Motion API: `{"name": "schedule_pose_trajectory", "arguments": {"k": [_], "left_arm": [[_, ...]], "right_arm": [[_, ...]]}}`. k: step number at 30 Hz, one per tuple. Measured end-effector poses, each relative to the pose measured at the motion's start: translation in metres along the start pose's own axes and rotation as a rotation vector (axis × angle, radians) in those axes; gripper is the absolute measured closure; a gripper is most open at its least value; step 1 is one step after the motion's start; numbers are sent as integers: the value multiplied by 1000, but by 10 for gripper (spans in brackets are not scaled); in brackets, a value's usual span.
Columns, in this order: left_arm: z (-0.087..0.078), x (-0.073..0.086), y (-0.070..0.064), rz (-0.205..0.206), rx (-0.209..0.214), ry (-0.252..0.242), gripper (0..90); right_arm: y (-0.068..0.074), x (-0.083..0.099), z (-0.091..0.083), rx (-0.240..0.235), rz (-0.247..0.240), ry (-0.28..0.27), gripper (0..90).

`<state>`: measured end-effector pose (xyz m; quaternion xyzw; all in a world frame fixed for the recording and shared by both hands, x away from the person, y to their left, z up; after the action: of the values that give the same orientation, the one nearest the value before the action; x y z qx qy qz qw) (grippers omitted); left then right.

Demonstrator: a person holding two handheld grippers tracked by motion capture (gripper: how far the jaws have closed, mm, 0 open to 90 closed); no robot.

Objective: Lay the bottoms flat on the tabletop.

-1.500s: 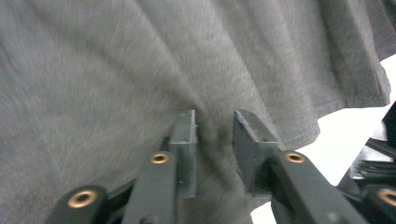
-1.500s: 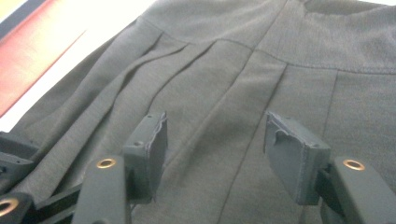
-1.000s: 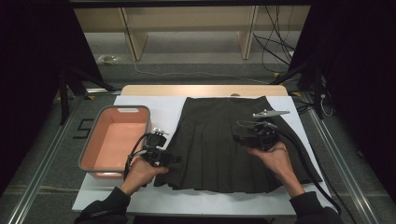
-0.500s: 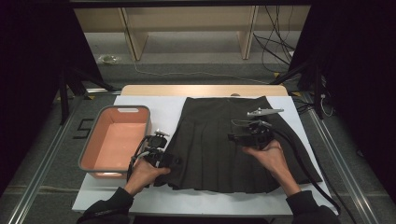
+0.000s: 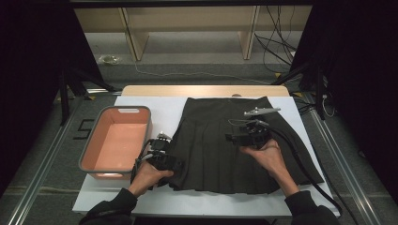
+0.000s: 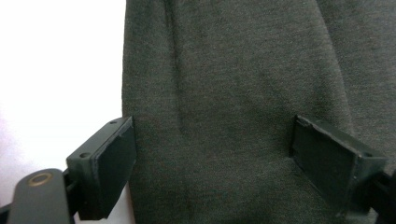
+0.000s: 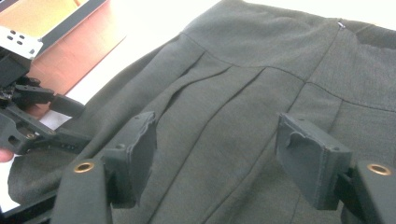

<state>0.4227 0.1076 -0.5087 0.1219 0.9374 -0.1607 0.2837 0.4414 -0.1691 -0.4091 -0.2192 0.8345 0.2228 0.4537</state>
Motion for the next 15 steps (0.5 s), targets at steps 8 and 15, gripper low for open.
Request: {"name": "schedule_pose_trajectory", "arguments": {"k": [8,15], "left_arm": [[-1,1,-3,10,34,-17,206],[-3,3,-8,33,74,-32,474]], "right_arm": [[8,-7,6,-14,-12,-7,305],[18,-13,18,-29,-15,3,305]]}}
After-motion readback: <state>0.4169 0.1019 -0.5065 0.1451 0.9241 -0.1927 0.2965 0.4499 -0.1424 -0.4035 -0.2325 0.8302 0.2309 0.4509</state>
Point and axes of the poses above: each handheld gripper's, and its own axes: z roughly forward along the jaws, x roughly out of its underside, y roughly to its left, the point moved 4 cm from there along z, roughly forward along the jaws, and after that the axes turned 12 degrees about -y, right-handed, at the moved point
